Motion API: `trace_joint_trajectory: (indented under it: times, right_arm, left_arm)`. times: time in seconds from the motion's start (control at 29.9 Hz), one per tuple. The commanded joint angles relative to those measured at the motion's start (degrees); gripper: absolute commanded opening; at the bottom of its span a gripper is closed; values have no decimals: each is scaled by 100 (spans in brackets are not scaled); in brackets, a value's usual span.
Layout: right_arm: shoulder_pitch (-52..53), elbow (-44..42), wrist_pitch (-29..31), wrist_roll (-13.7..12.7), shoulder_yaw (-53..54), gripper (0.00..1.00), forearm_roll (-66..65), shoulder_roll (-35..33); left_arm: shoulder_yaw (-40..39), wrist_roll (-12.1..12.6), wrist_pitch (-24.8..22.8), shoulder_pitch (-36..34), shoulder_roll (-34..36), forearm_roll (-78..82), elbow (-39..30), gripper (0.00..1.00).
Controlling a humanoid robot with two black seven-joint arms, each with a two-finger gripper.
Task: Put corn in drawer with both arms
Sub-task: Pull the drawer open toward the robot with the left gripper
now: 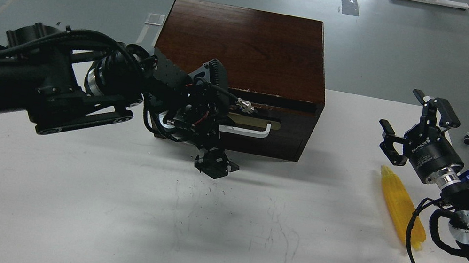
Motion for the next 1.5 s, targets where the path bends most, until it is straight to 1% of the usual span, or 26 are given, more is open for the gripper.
trace_joint_trajectory:
  times: [0.0,0.17,0.43,0.57,0.74,0.9,1.17,1.24,1.3,1.4,1.47]
  right_arm:
    - [0,7,0,0,0,100,-1,-1]
    - [0,7,0,0,0,100,-1,8]
    - [0,16,0,0,0,100,-1,-10]
    - [0,16,0,0,0,100,8,-10]
    - [0,16,0,0,0,100,-1,-10]
    - [0,16,0,0,0,100,-1,-10]
    - [0,16,0,0,0,100,-1,-10]
    - [0,16,0,0,0,100,-1,-10]
    - [0,16,0,0,0,100,-1,-10]
    - [-9,24,14,0,-9,100,-1,-18]
    - [-9,25,14,0,-9,100,-1,-53]
  left_arm:
    - [-1,-1,0,-12,6,-16,-254,99]
    - [51,-1,0,-12,138,-7,-711,99]
    - [166,-1,0,-29,384,2,-1151,99]
    - [166,-1,0,-30,621,11,-1414,99]
    - [166,-1,0,14,815,20,-1538,99]
    - [166,-1,0,-21,815,63,-1503,99]
    - [140,-1,0,-275,868,187,-1617,99]
    - [87,-1,0,-459,999,99,-1862,99]
    - [52,-1,0,-556,1078,-32,-1959,99]
    - [-184,-1,0,-750,1297,-961,-2205,99]
    - [-396,-1,0,-803,1421,-1517,-2224,99]
